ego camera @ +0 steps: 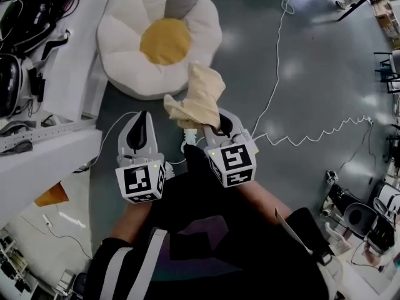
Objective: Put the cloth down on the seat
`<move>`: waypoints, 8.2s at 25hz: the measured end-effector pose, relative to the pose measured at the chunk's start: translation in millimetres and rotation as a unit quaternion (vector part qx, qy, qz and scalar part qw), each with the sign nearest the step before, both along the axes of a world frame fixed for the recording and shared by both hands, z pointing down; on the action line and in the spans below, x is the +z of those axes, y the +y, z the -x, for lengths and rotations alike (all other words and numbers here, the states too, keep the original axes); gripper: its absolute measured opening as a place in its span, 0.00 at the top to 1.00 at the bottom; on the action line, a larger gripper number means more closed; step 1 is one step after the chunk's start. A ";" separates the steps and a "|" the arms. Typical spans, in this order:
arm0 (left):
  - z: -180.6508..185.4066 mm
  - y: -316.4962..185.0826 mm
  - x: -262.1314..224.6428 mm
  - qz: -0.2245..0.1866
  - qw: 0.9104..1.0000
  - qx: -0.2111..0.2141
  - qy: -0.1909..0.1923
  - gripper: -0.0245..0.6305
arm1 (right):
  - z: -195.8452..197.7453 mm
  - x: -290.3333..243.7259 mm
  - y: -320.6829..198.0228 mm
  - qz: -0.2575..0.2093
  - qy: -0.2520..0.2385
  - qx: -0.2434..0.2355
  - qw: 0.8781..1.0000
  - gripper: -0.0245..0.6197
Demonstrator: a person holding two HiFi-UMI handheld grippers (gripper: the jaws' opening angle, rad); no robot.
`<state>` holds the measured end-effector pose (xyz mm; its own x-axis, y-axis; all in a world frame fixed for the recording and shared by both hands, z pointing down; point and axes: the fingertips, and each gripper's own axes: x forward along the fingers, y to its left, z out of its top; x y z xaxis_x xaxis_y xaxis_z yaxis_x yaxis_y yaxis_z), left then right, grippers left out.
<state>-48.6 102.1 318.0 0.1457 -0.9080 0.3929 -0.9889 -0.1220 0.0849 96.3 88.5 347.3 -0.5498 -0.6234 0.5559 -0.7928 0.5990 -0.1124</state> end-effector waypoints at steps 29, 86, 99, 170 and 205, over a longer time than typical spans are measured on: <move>16.2 -94.7 8.3 0.010 1.000 -0.019 0.003 0.96 | 24.4 2.9 -97.4 0.002 -0.003 -0.023 1.000 0.90; 118.3 -341.5 192.5 0.049 0.995 -0.091 0.000 0.96 | 134.2 188.1 -364.6 0.039 0.043 -0.069 0.996 0.90; 132.3 -384.1 322.6 0.095 0.988 -0.124 -0.012 0.96 | 149.4 317.0 -412.3 0.076 0.056 -0.101 0.990 0.90; 140.7 -394.4 312.3 0.126 0.989 -0.075 0.007 0.96 | 166.3 306.7 -415.9 0.087 0.059 -0.078 0.991 0.96; 80.9 -258.6 117.2 0.076 0.997 -0.009 0.015 0.96 | 117.3 96.4 -269.5 0.039 0.019 0.001 0.999 0.96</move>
